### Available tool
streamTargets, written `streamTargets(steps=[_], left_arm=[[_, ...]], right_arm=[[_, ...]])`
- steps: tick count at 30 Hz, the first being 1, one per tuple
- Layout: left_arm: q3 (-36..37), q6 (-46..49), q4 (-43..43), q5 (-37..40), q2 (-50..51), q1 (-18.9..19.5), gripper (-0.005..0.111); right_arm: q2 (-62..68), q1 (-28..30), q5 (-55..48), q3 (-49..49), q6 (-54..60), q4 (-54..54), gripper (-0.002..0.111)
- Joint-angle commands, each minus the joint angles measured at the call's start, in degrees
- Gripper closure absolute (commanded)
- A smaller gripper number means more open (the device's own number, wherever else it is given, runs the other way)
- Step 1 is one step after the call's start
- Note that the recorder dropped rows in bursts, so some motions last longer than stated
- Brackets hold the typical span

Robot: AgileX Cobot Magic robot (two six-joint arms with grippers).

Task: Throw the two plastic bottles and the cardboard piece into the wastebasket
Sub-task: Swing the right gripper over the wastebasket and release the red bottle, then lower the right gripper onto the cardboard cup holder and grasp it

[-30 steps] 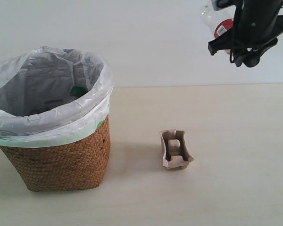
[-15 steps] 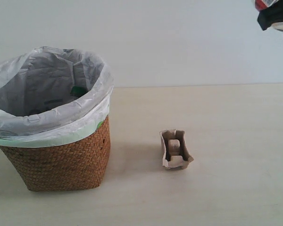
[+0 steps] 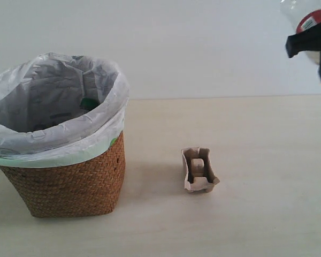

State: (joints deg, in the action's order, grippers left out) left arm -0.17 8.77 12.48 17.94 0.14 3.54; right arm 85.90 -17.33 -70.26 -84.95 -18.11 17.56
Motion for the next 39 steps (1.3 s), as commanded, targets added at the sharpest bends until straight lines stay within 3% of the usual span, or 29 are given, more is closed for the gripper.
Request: streamTargets(steps=[1, 4, 6, 8, 11, 12, 15, 26, 32, 39], left_arm=[[0.17, -0.50, -0.11, -0.15, -0.14, 0.19, 0.101], [0.17, -0.50, -0.11, -0.15, -0.14, 0.19, 0.101], [0.17, -0.50, -0.11, -0.15, -0.14, 0.19, 0.101], [0.17, -0.50, -0.11, -0.15, -0.14, 0.19, 0.101], [0.17, -0.50, -0.11, -0.15, -0.14, 0.19, 0.101], [0.17, -0.50, -0.11, -0.15, -0.14, 0.19, 0.101], [0.17, -0.50, -0.11, -0.15, -0.14, 0.19, 0.101], [0.17, -0.50, -0.11, -0.15, -0.14, 0.19, 0.101], [0.17, -0.50, -0.11, -0.15, -0.14, 0.19, 0.101], [0.17, -0.50, -0.11, -0.15, -0.14, 0.19, 0.101]], right_arm=[[2.70, -2.25, 0.30, 0.22, 5.05, -17.56, 0.108], [3.51, -7.48, 9.82, -2.21, 14.50, -36.78, 0.108], [4.15, -11.67, 16.35, -5.42, 22.29, -53.24, 0.100], [6.40, -16.48, 22.02, -9.49, 26.80, -61.71, 0.077], [11.46, -23.12, 28.13, -16.62, 19.42, -55.65, 0.009], [13.52, -24.09, 27.72, -19.17, 13.61, -50.62, 0.004], [18.24, -25.17, 21.87, -25.13, 4.14, -38.83, 0.008], [20.52, -25.17, 10.56, -27.11, 3.63, -28.97, 0.009], [19.20, -25.17, 1.50, -27.11, 1.29, -17.56, 0.038], [19.09, -25.17, 0.30, -26.36, -1.27, -10.53, 0.040]])
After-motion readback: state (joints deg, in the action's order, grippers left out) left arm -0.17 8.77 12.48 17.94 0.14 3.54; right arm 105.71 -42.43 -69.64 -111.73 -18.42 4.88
